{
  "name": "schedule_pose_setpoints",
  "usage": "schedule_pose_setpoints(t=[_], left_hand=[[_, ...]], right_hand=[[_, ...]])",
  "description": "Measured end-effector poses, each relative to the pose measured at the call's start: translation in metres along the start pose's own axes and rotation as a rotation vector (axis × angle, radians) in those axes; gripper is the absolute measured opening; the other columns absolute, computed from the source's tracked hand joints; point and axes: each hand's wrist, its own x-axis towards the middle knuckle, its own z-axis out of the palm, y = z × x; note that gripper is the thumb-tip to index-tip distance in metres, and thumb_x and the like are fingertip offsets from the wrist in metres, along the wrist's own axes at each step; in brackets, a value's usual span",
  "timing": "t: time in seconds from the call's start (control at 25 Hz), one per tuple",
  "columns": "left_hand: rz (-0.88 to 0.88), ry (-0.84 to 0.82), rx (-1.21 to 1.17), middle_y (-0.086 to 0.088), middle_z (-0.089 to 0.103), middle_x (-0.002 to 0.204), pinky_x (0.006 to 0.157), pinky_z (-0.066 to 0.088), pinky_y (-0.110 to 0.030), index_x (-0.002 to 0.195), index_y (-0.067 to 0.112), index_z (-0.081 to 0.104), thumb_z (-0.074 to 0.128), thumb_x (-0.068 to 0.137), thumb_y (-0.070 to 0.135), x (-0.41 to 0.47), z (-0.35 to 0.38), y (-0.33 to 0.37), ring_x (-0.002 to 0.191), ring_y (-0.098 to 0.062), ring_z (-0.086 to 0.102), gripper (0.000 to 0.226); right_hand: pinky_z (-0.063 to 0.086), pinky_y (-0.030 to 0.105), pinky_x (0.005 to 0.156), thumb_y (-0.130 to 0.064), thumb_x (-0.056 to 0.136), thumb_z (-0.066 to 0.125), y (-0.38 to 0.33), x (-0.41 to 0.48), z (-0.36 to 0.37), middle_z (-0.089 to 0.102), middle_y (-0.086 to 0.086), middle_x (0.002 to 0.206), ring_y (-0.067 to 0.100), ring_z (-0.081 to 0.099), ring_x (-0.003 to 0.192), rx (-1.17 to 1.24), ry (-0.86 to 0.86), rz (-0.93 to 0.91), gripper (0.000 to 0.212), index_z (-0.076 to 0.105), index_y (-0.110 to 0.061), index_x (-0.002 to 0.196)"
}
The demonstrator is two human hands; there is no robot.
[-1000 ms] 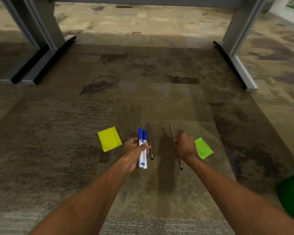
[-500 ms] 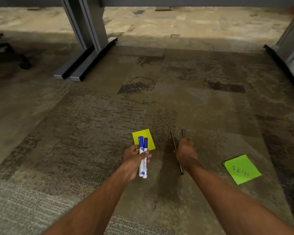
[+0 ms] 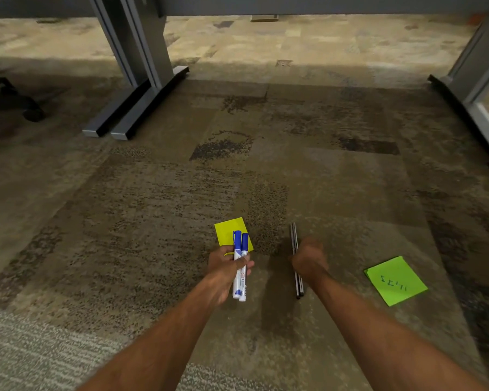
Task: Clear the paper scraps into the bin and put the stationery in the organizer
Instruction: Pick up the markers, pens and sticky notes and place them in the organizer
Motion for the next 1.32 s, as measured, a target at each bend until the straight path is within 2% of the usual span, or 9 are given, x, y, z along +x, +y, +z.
schedule_pose_setpoints(t=[0.28, 0.44, 0.52, 0.64, 0.8, 0.88, 1.0, 1.12, 1.32], left_hand=[[0.007, -0.037, 0.004, -0.012, 0.066, 0.086, 0.066, 0.054, -0.032, 0.106, 0.003, 0.054, 0.06, 0.085, -0.008, -0.003, 0.017, -0.001, 0.069, -0.02, 0.067, 0.024], [0.039, -0.079, -0.006, -0.01, 0.065, 0.081, 0.053, 0.053, -0.025, 0.1, 0.003, 0.055, 0.061, 0.084, -0.009, -0.01, 0.037, 0.014, 0.054, -0.012, 0.068, 0.021], [0.079, -0.123, -0.008, -0.01, 0.065, 0.079, 0.055, 0.052, -0.025, 0.1, 0.003, 0.057, 0.061, 0.084, -0.009, -0.019, 0.051, 0.03, 0.06, -0.017, 0.065, 0.021], [0.133, -0.169, 0.013, -0.006, 0.067, 0.088, 0.078, 0.052, -0.031, 0.095, 0.007, 0.06, 0.064, 0.081, -0.008, -0.043, 0.079, 0.071, 0.078, -0.019, 0.062, 0.02], [0.16, -0.257, -0.009, -0.009, 0.069, 0.1, 0.091, 0.05, -0.033, 0.093, 0.012, 0.059, 0.063, 0.082, -0.007, -0.112, 0.115, 0.15, 0.09, -0.019, 0.065, 0.022], [0.167, -0.289, -0.002, -0.009, 0.069, 0.099, 0.09, 0.05, -0.034, 0.095, 0.012, 0.059, 0.062, 0.082, -0.008, -0.156, 0.13, 0.196, 0.093, -0.022, 0.064, 0.024], [0.19, -0.323, 0.045, -0.014, 0.069, 0.096, 0.088, 0.05, -0.04, 0.099, 0.009, 0.061, 0.065, 0.08, -0.007, -0.222, 0.153, 0.278, 0.094, -0.027, 0.062, 0.025], [0.2, -0.383, 0.139, -0.015, 0.071, 0.094, 0.091, 0.05, -0.043, 0.107, 0.005, 0.061, 0.068, 0.079, -0.005, -0.286, 0.173, 0.361, 0.093, -0.028, 0.063, 0.031], [0.217, -0.46, 0.222, -0.002, 0.076, 0.083, 0.073, 0.057, -0.028, 0.107, 0.004, 0.062, 0.065, 0.082, -0.005, -0.384, 0.217, 0.492, 0.078, -0.018, 0.069, 0.027]], right_hand=[[0.048, 0.038, 0.093, -0.021, 0.088, 0.057, 0.011, -0.003, -0.014, 0.058, 0.023, 0.123, 0.038, 0.057, 0.116, 0.091, -0.029, 0.051, 0.037, 0.054, 0.0, 0.12], [0.048, 0.031, 0.06, 0.004, 0.082, 0.065, 0.015, -0.005, -0.047, 0.066, 0.009, 0.074, 0.017, 0.067, 0.062, 0.489, -0.227, -0.057, 0.015, 0.06, -0.01, 0.081], [0.049, 0.018, 0.057, 0.006, 0.081, 0.067, 0.015, -0.009, -0.076, 0.066, 0.004, 0.076, -0.002, 0.06, 0.05, 0.675, -0.185, -0.1, 0.015, 0.064, -0.003, 0.091], [0.045, 0.005, 0.049, 0.001, 0.081, 0.069, 0.002, -0.03, -0.133, 0.064, 0.0, 0.077, -0.003, 0.058, 0.053, 0.765, -0.195, -0.14, 0.023, 0.066, 0.001, 0.104], [0.058, 0.032, 0.071, -0.001, 0.073, 0.077, -0.022, -0.071, -0.223, 0.068, 0.018, 0.095, 0.021, 0.066, 0.078, 0.837, -0.098, -0.082, 0.034, 0.065, 0.005, 0.104], [0.056, 0.039, 0.078, 0.0, 0.071, 0.077, -0.04, -0.094, -0.276, 0.07, 0.019, 0.096, 0.025, 0.065, 0.083, 0.814, -0.111, -0.104, 0.024, 0.069, -0.004, 0.094], [0.052, 0.024, 0.063, 0.006, 0.073, 0.073, -0.079, -0.14, -0.374, 0.067, 0.003, 0.073, 0.012, 0.061, 0.065, 0.771, -0.109, -0.139, 0.028, 0.065, -0.021, 0.073], [0.051, 0.021, 0.062, 0.005, 0.074, 0.073, -0.112, -0.181, -0.468, 0.067, 0.001, 0.071, 0.01, 0.062, 0.063, 0.795, -0.077, -0.126, 0.028, 0.064, -0.021, 0.071], [0.05, 0.009, 0.06, 0.004, 0.073, 0.073, -0.158, -0.243, -0.623, 0.069, 0.001, 0.072, 0.005, 0.064, 0.063, 0.858, 0.069, -0.084, 0.022, 0.066, -0.016, 0.074]])
